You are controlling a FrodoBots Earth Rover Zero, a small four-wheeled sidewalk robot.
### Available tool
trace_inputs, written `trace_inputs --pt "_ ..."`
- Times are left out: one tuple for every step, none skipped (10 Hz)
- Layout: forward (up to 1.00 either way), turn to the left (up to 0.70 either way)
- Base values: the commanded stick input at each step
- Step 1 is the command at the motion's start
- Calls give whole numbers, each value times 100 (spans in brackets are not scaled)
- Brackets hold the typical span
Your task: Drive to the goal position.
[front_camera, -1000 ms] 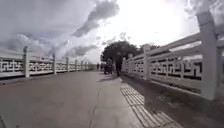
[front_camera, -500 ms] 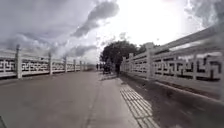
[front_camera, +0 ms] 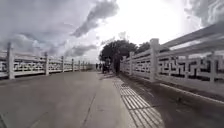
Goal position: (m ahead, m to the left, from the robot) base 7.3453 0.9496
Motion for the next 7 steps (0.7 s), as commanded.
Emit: trace_inputs --pt "70 0" --pt "70 0" --pt "70 0" --pt "70 0" --pt "70 0" --pt "62 0" --pt "45 0"
